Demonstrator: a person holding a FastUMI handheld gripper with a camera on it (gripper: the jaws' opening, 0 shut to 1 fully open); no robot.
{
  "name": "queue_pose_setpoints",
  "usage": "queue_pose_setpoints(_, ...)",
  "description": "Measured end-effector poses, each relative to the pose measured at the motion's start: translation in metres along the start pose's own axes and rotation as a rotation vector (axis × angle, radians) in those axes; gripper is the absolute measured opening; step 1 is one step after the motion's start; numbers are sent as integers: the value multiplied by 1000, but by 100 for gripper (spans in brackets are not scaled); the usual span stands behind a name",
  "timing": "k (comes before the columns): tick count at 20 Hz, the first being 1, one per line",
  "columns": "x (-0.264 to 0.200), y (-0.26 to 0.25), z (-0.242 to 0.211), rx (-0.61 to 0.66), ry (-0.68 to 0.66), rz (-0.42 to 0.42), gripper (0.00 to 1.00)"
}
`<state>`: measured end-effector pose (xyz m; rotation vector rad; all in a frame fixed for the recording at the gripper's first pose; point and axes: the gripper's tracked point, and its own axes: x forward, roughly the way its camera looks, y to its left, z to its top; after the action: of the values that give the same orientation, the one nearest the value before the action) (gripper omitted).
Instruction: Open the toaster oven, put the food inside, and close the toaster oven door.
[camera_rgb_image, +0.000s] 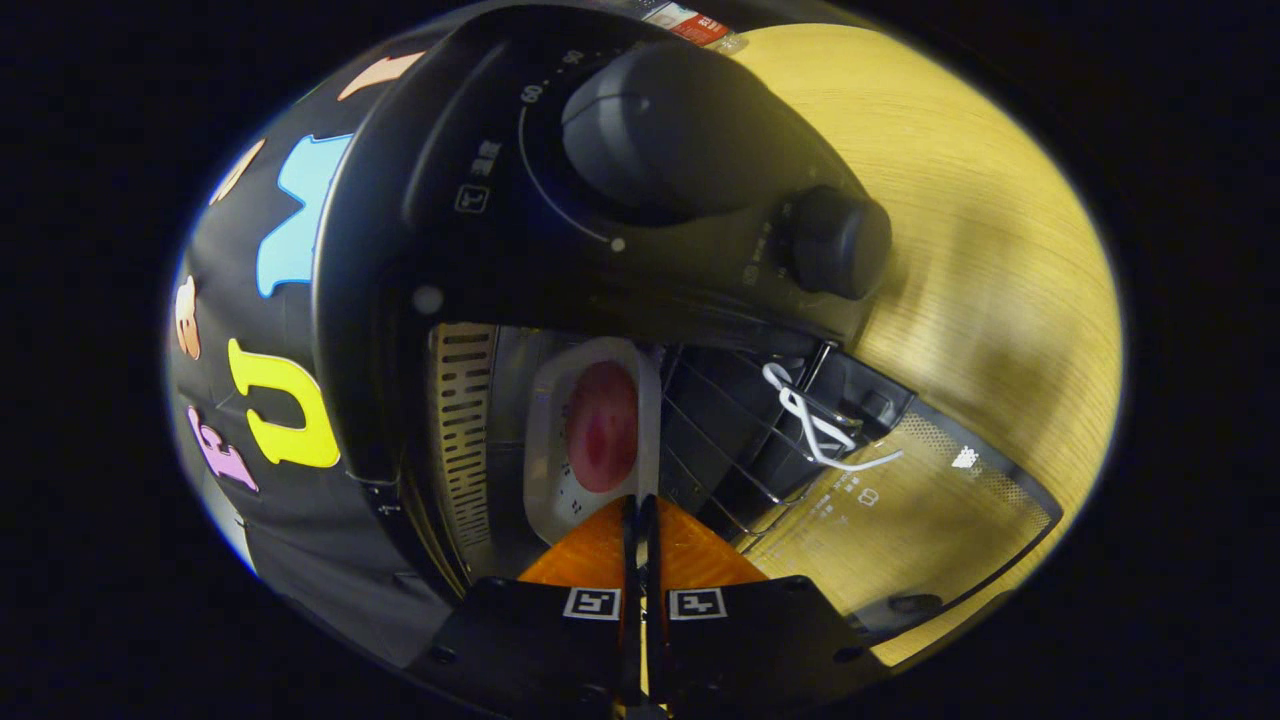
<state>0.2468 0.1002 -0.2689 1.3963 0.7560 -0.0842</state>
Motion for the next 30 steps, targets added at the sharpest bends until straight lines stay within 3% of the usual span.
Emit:
queue_pose_setpoints(6,-4,4,-16,-21,21,21,10)
queue_pose_setpoints(8,-11,15,-22,-36,30,69,13)
queue_pose_setpoints(12,-30,16,-43,-93,76,80,87)
queue_pose_setpoints(14,-45,14,-60,-132,92,83,97)
queue_pose_setpoints(22,-112,-11,-134,-428,229,50,98)
queue_pose_setpoints(30,-148,-28,-102,-699,132,-38,98)
